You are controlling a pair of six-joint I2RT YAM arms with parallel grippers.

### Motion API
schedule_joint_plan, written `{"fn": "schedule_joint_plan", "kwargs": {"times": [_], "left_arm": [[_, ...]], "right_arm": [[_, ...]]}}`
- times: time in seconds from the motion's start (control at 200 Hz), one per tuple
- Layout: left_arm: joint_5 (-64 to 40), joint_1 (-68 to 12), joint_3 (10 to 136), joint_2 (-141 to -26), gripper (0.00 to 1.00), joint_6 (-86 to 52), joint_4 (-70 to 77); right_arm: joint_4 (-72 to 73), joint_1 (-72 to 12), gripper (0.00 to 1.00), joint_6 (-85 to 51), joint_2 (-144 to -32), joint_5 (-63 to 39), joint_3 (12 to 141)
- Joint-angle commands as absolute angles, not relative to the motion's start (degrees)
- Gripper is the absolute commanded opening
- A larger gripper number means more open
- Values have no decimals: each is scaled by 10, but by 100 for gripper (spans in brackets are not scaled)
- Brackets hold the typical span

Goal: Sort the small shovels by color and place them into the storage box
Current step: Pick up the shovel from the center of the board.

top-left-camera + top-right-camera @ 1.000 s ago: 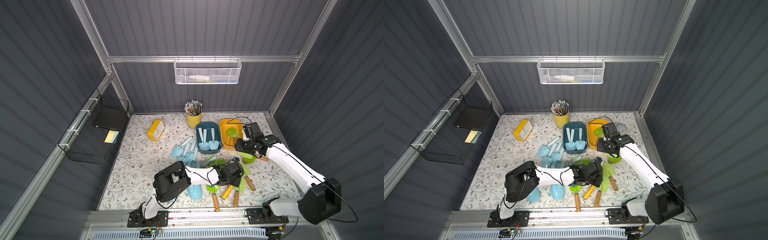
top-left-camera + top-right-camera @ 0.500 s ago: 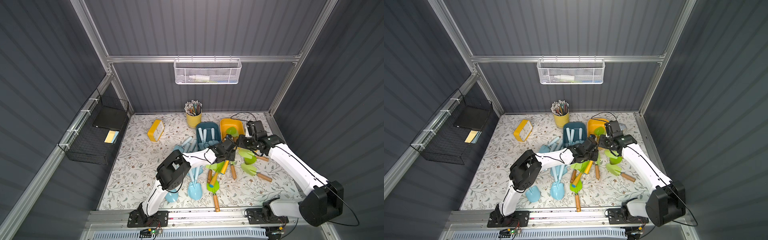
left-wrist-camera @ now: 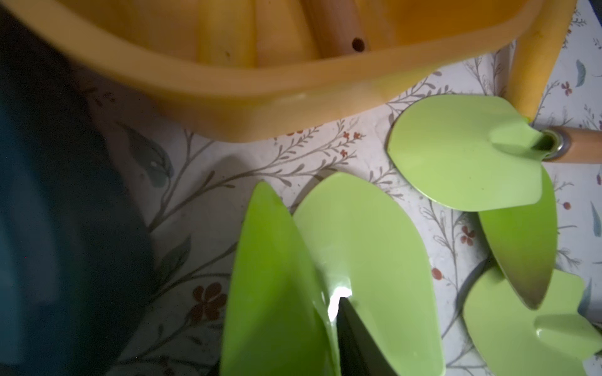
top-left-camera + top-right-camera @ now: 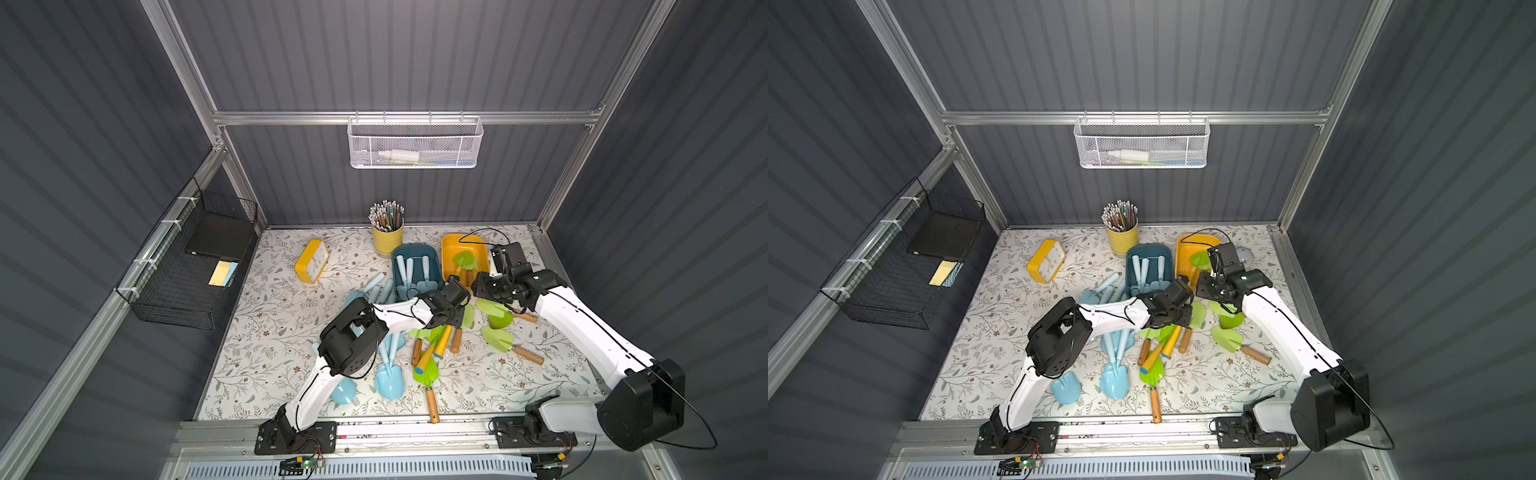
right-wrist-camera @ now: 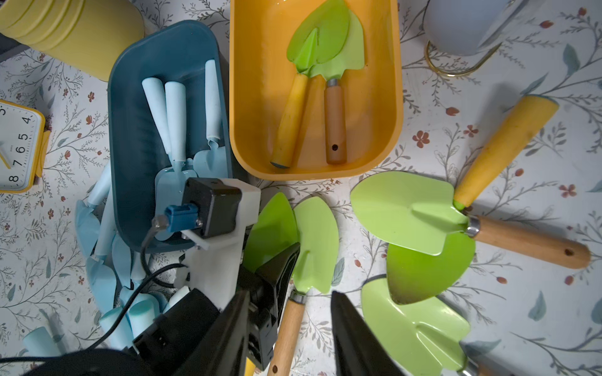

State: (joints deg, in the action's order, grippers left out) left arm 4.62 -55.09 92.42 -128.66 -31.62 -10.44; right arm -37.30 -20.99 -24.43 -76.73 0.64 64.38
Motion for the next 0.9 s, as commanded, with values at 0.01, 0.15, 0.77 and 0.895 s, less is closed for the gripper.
{"fn": "schedule_joint_plan", "kwargs": {"times": [0.01,0.15,0.77,0.895], "left_arm": [[47,-553,909,-1282,38,-304,-123],[56,-553,902,-1266,18,-304,-120],[61,-551,1041,-1194,0,-228,-215],[26,-511,1085,-1190,0,-226,-203]], "right_arm": [[-375,-207,45,-248,-774,6,639],[-372,-206,45,-250,-772,11,634],[-371,-204,45,-270,-783,18,647],[-385,-197,45,-279,-777,55,677]]}}
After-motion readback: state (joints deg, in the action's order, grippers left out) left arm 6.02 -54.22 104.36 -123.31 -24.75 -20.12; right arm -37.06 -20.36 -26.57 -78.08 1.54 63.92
